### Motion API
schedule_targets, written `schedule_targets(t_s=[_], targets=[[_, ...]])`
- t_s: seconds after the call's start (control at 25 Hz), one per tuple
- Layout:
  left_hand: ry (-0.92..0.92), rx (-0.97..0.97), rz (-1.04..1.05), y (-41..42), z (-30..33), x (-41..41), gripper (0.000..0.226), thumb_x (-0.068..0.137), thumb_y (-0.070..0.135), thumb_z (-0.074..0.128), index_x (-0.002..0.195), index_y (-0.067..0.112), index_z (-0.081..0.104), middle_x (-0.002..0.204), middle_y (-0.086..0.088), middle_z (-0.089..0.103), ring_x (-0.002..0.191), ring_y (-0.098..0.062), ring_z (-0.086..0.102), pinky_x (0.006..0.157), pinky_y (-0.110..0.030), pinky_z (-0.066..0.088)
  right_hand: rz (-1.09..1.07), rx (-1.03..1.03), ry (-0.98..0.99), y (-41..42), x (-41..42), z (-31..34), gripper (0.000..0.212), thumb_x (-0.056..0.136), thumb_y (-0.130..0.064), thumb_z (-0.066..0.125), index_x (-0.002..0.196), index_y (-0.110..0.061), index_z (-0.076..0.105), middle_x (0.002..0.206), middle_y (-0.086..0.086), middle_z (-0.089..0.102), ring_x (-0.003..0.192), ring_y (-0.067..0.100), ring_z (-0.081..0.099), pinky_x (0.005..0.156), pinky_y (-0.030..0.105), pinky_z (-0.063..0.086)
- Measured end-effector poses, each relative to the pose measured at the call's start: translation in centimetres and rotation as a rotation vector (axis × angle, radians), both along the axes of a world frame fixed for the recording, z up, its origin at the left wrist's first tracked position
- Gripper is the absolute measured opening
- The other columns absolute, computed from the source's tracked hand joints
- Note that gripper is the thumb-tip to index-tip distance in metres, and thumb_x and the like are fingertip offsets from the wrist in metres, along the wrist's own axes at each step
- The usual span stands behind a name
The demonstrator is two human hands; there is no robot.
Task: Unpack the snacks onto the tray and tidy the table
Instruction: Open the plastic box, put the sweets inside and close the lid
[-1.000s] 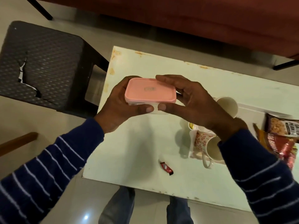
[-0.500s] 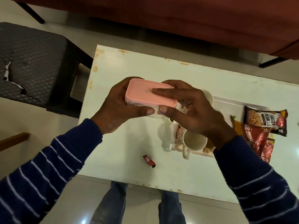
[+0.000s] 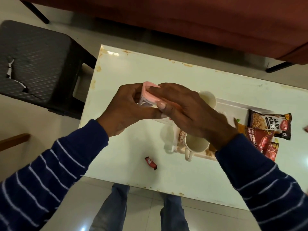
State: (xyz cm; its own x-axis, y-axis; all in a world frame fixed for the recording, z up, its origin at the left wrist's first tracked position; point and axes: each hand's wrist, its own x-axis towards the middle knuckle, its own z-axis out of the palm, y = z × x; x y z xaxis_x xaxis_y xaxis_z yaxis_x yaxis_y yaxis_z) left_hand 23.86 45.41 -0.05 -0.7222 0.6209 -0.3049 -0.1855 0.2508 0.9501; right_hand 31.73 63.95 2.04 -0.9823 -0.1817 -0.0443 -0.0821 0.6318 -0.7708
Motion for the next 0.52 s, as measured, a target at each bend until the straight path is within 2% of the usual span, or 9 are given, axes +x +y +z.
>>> schedule_targets(t_s=[0.08,0.12,0.2,0.28,0.36,0.44,0.52], targets=[[-0.011,-0.021,-0.027,-0.4,0.0,0.4,0.067,0.051,0.040,0.091,0.112,0.022,0.069,0.106,-0.001,0.075,0.100,-0.020,0.071,0.089,-0.043,0.059,-0.079,-0.060,0.039,0.2,0.1,0.2,0.038,0.104,-0.029,0.039,0.135,-0.017,0.058,0.102,-0.010,0.069,0.092,0.001,0.061,0.081,0.013,0.043],[0.010,-0.038,-0.045,-0.7,-0.1,0.7,0.074,0.050,0.039,0.092,0.116,0.017,0.068,0.108,-0.001,0.074,0.102,-0.019,0.070,0.090,-0.042,0.059,-0.118,-0.047,0.071,0.4,0.0,0.3,0.036,0.105,-0.027,0.040,0.131,-0.015,0.062,0.088,-0.022,0.064,0.081,-0.005,0.059,0.072,0.005,0.037],[0.027,-0.055,-0.050,-1.2,-0.7,1.4,0.080,0.048,0.039,0.093,0.119,0.013,0.066,0.110,-0.001,0.074,0.104,-0.017,0.070,0.090,-0.038,0.058,-0.125,-0.003,0.100,0.5,-0.1,0.2,0.033,0.105,-0.024,0.042,0.122,-0.015,0.068,0.072,-0.031,0.052,0.069,-0.010,0.054,0.063,0.003,0.032],[-0.002,-0.052,-0.036,-1.7,-1.0,2.0,0.082,0.047,0.039,0.094,0.120,0.015,0.066,0.110,0.001,0.074,0.105,-0.016,0.070,0.091,-0.037,0.058,-0.136,-0.081,0.034,0.3,-0.1,0.1,0.030,0.105,-0.024,0.043,0.102,-0.021,0.072,0.065,-0.022,0.055,0.061,0.001,0.053,0.056,0.007,0.031],[-0.008,-0.036,-0.067,-1.9,-1.4,2.3,0.086,0.047,0.039,0.095,0.124,0.020,0.062,0.113,0.004,0.074,0.108,-0.016,0.069,0.092,-0.038,0.058,-0.187,-0.192,-0.059,0.4,-0.3,0.0,0.034,0.105,-0.024,0.042,0.076,-0.026,0.060,0.057,-0.012,0.046,0.054,0.007,0.044,0.052,0.012,0.029],[-0.055,-0.008,-0.099,-2.4,-1.7,2.4,0.101,0.046,0.037,0.097,0.135,0.024,0.050,0.116,0.004,0.073,0.112,-0.018,0.067,0.093,-0.036,0.056,-0.225,-0.272,-0.120,0.6,-0.7,-0.2,0.042,0.106,-0.024,0.040,0.069,-0.010,0.054,0.056,-0.001,0.038,0.053,0.008,0.037,0.052,0.015,0.028],[-0.092,0.019,-0.133,-3.2,-1.9,2.3,0.113,0.048,0.035,0.097,0.143,0.029,0.036,0.118,0.004,0.071,0.116,-0.018,0.065,0.092,-0.026,0.054,-0.237,-0.327,-0.152,0.9,-1.0,-0.5,0.048,0.106,-0.026,0.039,0.072,0.005,0.053,0.061,0.016,0.038,0.054,0.010,0.037,0.052,0.015,0.029]])
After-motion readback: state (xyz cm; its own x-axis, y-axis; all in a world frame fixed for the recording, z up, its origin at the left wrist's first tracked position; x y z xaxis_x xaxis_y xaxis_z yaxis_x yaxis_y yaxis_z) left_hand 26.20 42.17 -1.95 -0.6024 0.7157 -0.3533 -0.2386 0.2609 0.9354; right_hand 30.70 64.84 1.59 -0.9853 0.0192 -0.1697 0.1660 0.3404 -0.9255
